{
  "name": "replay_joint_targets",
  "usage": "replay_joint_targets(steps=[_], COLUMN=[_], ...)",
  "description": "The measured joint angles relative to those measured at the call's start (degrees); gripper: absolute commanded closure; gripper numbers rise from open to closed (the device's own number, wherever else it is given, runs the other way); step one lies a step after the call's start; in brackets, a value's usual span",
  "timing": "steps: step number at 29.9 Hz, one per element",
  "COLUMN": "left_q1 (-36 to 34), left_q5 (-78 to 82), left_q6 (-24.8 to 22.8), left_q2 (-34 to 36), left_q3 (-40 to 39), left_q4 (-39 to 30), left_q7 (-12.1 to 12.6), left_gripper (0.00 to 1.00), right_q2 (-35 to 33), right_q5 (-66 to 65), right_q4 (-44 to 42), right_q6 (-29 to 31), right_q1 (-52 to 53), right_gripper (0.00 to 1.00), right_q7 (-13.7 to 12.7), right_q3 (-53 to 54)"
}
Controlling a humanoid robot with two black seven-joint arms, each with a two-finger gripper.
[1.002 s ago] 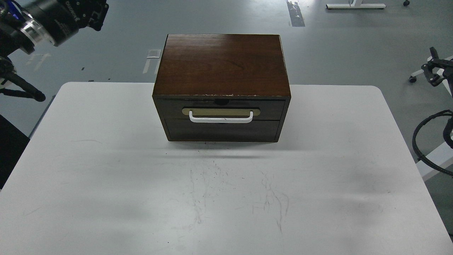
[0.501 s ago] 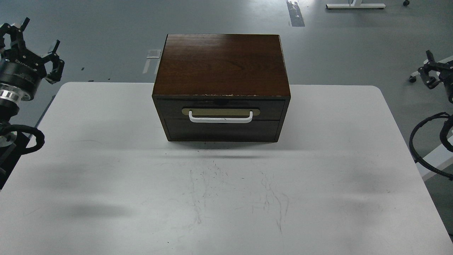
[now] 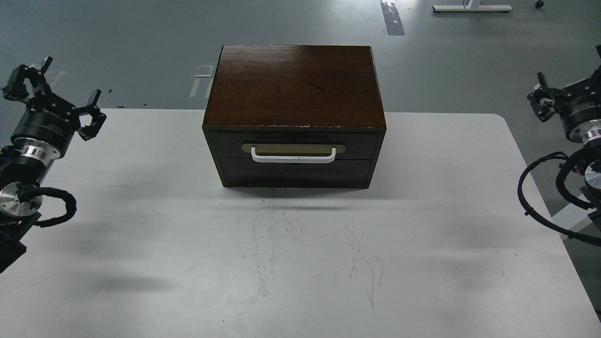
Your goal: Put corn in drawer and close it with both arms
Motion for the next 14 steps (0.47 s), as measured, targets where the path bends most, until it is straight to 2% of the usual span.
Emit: replay_joint_targets(steps=[7, 14], left_q1=[2.34, 2.62], left_q5=[-0.01, 0.01], left_q6=[0.00, 0.00], left_q2=[-0.80, -0.93], left_q3=[-3.47, -4.09], left_q4=[0.00, -0.23], left_q7=[0.00, 0.00], left_gripper=[0.01, 0.01], right_q2=[1.19, 1.27], right_q5=[-0.05, -0.11], right_q4=[0.07, -0.39], right_q6=[0.00, 0.00], right_q1=[0.01, 0.15], right_gripper=[0.00, 0.00], right_q7=[-3.66, -3.38], right_q3=[0.42, 1.85])
